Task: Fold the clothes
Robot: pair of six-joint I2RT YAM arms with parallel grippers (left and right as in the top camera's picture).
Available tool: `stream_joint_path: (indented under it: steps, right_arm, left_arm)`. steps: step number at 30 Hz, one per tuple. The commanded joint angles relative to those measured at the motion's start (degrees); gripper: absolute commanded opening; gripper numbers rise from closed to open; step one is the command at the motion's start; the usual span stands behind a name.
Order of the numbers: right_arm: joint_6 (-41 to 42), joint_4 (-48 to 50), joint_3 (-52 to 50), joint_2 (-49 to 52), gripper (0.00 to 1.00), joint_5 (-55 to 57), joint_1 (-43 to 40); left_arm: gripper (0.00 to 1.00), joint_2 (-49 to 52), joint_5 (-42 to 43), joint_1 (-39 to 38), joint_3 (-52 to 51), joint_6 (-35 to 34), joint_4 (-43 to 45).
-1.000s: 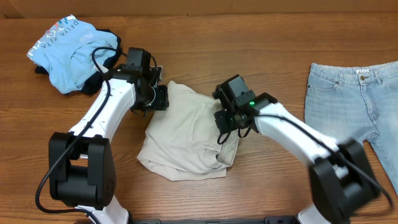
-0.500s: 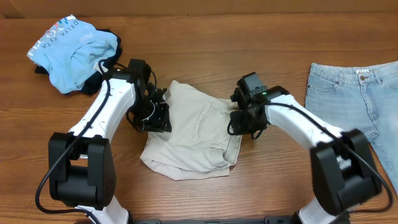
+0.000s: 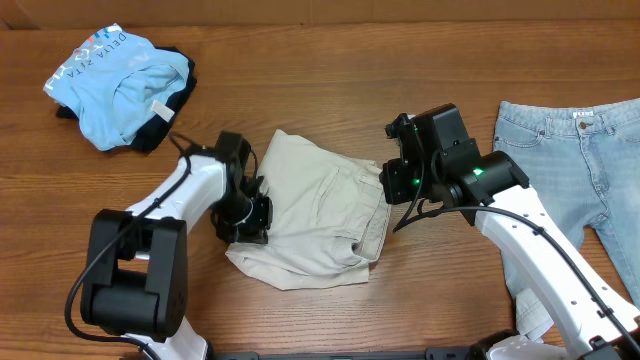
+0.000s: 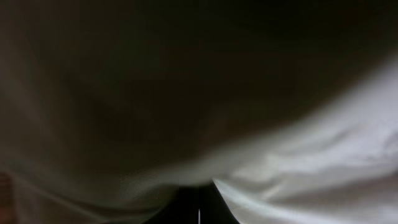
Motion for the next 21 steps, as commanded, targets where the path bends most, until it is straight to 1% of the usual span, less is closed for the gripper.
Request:
stream_joint_path:
  steps: [1, 4, 6, 8, 11, 13, 15, 16, 18, 20, 21]
  right_arm:
    - [0.31, 0.76, 1.03, 0.28, 0.05, -3.98, -0.15]
    - [3.37, 3.02, 1.03, 1.18, 0.05, -7.5, -0.15]
    - [7.54, 5.73, 1.03, 2.34, 0.05, -8.94, -0.15]
    - [11.45, 8.17, 1.01, 3.91, 0.05, -8.52, -0.15]
    - [18.51, 11.93, 0.96, 7.39, 0.05, -8.48, -0.02]
    - [20.72, 14.01, 0.92, 10.01, 0.05, -8.41, 0.44]
    - [21.33, 16.7, 0.92, 12.94, 0.05, -8.44, 0.87]
    - [21.51, 17.88, 0.92, 14.29, 0.05, -8.44, 0.92]
    - [22.58, 19.8, 0.92, 17.0, 0.05, -8.22, 0.92]
    - [25.59, 20.26, 0.92, 19.21, 0.05, -7.13, 0.7]
    - [26.88, 20.35, 0.92, 20.24, 0.05, -6.91, 0.52]
  left_arm:
    - [0.04, -0.76, -5.9, 0.33, -3.98, -9.84, 6.05]
    - [0.04, -0.63, -9.22, 0.35, -3.63, -8.92, 14.32]
    - [0.04, -0.57, -9.22, 0.55, -1.42, -8.44, 19.78]
    - [0.04, -0.57, -9.97, 0.79, 1.79, -8.46, 23.32]
    - [0.04, -0.57, -10.32, 1.62, 9.42, -8.94, 24.3]
    - [0.04, -0.57, -9.07, 1.9, 15.32, -7.96, 21.99]
    - [0.12, -0.57, -8.31, 1.86, 22.27, -5.14, 15.89]
    - [0.24, -0.57, -7.82, 1.73, 25.42, -3.5, 12.11]
    - [0.44, -0.57, -7.54, 1.33, 31.19, -2.19, 2.1]
    - [0.57, -0.57, -7.54, 1.16, 34.29, -2.21, -6.62]
    - [0.6, -0.59, -7.58, 1.16, 34.82, -2.21, -10.14]
